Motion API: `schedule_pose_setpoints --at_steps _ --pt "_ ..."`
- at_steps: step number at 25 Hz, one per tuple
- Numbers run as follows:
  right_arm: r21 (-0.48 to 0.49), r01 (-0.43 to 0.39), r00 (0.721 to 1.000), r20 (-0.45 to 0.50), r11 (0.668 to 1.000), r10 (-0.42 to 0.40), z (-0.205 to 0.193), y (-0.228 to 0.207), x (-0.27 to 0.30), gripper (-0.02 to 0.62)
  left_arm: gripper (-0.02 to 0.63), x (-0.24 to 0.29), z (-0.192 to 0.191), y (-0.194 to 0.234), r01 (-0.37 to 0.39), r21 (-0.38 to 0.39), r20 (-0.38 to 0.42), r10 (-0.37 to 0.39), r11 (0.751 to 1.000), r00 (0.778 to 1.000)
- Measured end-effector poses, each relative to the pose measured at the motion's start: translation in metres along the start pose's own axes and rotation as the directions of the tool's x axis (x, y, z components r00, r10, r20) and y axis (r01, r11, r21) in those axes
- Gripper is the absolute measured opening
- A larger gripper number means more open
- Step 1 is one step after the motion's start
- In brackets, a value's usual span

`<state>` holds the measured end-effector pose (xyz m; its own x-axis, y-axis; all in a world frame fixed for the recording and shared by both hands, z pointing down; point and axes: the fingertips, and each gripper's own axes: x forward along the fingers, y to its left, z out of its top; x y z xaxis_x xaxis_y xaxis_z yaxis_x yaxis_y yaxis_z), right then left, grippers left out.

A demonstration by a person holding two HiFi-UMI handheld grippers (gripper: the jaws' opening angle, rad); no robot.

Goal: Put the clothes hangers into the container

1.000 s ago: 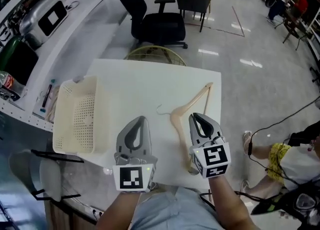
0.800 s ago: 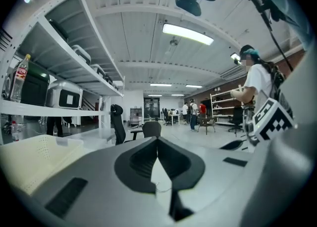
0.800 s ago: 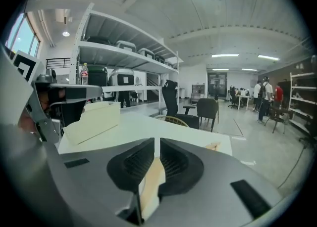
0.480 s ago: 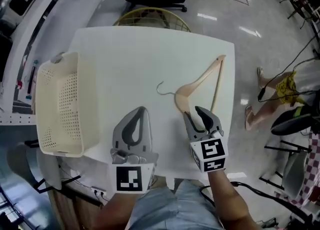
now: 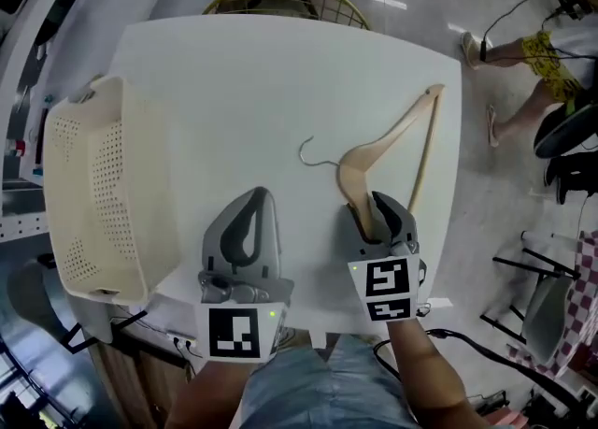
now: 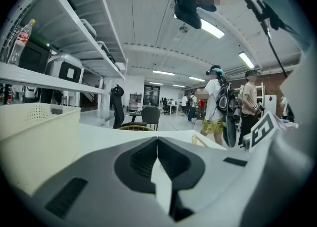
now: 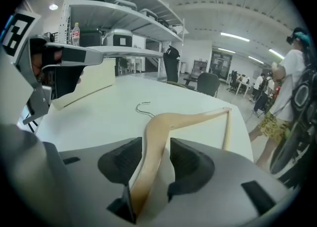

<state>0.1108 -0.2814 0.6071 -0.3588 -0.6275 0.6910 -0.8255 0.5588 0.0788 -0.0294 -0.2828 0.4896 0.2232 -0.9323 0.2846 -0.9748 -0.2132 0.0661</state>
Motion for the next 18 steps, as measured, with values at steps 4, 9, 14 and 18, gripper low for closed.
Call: schedule_pose_setpoints --at_steps 4,9,14,18 --pt "0.050 -0.023 0.997 -0.069 0.999 0.026 -0.004 0.001 0.005 0.165 0.012 0.004 -0.006 0.005 0.001 -0.013 -0.014 -0.001 1.000 1.000" --pt "0.108 -0.051 0.993 -0.101 0.993 0.062 -0.005 0.000 0.007 0.143 0.012 0.010 -0.010 0.011 0.003 -0.023 -0.026 -0.004 1.000 1.000" --pt "0.130 -0.031 0.994 -0.101 0.991 0.045 -0.006 -0.004 0.008 0.127 0.012 0.013 -0.009 0.012 0.005 -0.025 -0.023 -0.005 1.000 1.000" --pt "0.138 -0.037 0.996 -0.080 0.990 0.049 -0.001 -0.005 0.005 0.125 0.012 0.010 -0.004 0.010 0.000 -0.020 -0.016 -0.001 1.000 1.000"
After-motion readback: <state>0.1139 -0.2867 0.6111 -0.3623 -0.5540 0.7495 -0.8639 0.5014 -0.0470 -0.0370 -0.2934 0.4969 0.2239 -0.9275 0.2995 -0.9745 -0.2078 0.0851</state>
